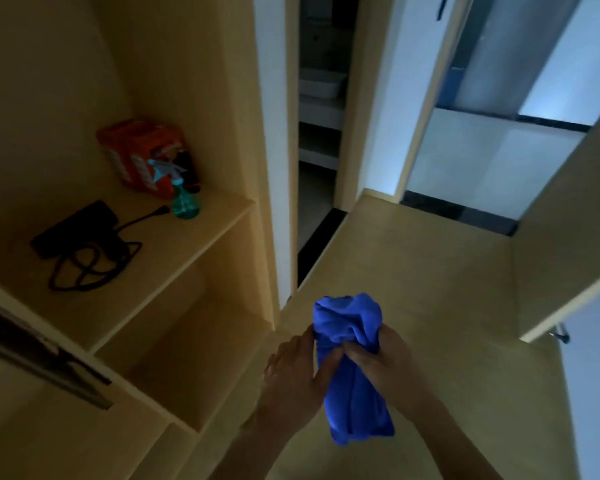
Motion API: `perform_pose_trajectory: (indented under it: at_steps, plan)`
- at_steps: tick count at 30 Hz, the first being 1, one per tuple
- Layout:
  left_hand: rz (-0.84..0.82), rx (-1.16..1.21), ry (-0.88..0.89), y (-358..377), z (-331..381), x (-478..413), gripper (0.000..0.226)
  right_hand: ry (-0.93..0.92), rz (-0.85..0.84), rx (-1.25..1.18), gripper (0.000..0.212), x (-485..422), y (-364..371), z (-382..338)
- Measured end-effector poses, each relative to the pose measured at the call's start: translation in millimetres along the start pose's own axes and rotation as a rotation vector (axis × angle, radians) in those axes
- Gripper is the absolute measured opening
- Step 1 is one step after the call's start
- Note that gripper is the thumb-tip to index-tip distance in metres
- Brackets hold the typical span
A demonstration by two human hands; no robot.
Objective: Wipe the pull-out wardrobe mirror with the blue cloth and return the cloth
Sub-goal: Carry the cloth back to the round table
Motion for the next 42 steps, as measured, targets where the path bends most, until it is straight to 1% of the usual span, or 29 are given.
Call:
perform_pose_trajectory:
  at_steps: [2, 4, 6, 7, 9, 11, 13, 16, 19, 21, 23, 24, 26, 27, 29, 31, 33, 35, 36, 39, 42]
  plan:
    - [0.005, 0.088, 0.065, 9.3, 26.4, -4.0, 0.071, 0.057, 0.040, -0.095, 0.006, 3.7, -23.3, 13.0]
    - [0.014, 0.158, 0.125, 16.5, 45.8, -7.4, 0.066, 0.076, 0.076, -0.161, 0.008, 11.3, -39.2, 22.1]
    - [-0.013, 0.292, 0.167, 32.3, 63.6, -12.6, 0.061, 0.089, 0.096, -0.241, 0.009, 22.7, -58.1, 32.8]
    - [-0.050, 0.386, 0.165, 41.0, 70.2, -15.6, 0.064, 0.090, 0.108, -0.285, 0.010, 26.6, -67.1, 37.2]
    - [-0.150, 0.571, 0.114, 59.5, 82.1, -22.1, 0.076, 0.091, 0.159, -0.359, 0.012, 34.9, -85.5, 44.7]
    - [-0.203, 0.632, 0.073, 76.5, 94.8, -28.1, 0.084, 0.096, 0.194, -0.452, 0.013, 44.7, -101.8, 56.4]
    - [-0.272, 0.652, 0.060, 92.2, 110.9, -31.7, 0.082, 0.092, 0.207, -0.513, 0.016, 54.9, -116.7, 63.0]
    - [-0.375, 0.610, 0.078, 111.1, 138.8, -33.5, 0.085, 0.103, 0.251, -0.508, 0.032, 64.9, -139.8, 72.1]
    - [-0.445, 0.534, 0.118, 125.0, 165.0, -31.5, 0.090, 0.172, 0.439, -0.508, 0.040, 72.5, -162.3, 85.8]
    - [-0.462, 0.487, 0.162, 128.7, 179.8, -30.7, 0.090, 0.212, 0.552, -0.497, 0.037, 77.1, -173.7, 94.0]
    - [-0.476, 0.467, 0.217, 130.9, 191.3, -31.9, 0.090, 0.255, 0.633, -0.505, 0.036, 80.8, -181.9, 102.7]
    - [-0.487, 0.466, 0.248, 132.6, 195.1, -32.7, 0.094, 0.272, 0.654, -0.527, 0.037, 81.8, -184.6, 107.0]
    - [-0.513, 0.465, 0.279, 134.6, 199.2, -34.3, 0.108, 0.302, 0.672, -0.579, 0.034, 83.7, -187.6, 113.6]
    - [-0.532, 0.474, 0.281, 135.3, 199.6, -34.9, 0.109, 0.306, 0.674, -0.604, 0.033, 85.3, -188.3, 115.3]
    - [-0.560, 0.526, 0.299, 137.0, 200.0, -37.4, 0.096, 0.276, 0.667, -0.625, 0.035, 87.6, -188.0, 114.3]
    - [-0.557, 0.563, 0.294, 136.5, 201.5, -43.3, 0.086, 0.253, 0.652, -0.609, 0.045, 89.7, -186.0, 111.1]
    - [-0.551, 0.609, 0.281, 133.2, 205.6, -50.9, 0.087, 0.279, 0.612, -0.599, 0.053, 91.5, -181.4, 109.5]
    - [-0.570, 0.620, 0.288, 129.6, 210.6, -57.5, 0.091, 0.321, 0.568, -0.626, 0.050, 93.4, -175.5, 111.1]
    - [-0.602, 0.612, 0.306, 128.8, 212.3, -59.4, 0.093, 0.344, 0.573, -0.647, 0.047, 95.2, -172.8, 112.0]
    - [-0.737, 0.553, 0.412, 131.4, 216.2, -58.4, 0.099, 0.395, 0.689, -0.657, 0.044, 106.8, -167.2, 114.7]
    - [-0.773, 0.459, 0.567, 137.5, 218.9, -55.3, 0.091, 0.456, 0.839, -0.591, 0.038, 124.4, -160.7, 113.1]
Point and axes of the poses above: each hand's wrist, its own x-axis away from the middle knuckle, its own y-axis out of the palm, z = x × y, the point moved 4 cm from there along -x, towards the middle knuckle, and after that the axes turned 1 degree about -z, right-handed, at the moved point
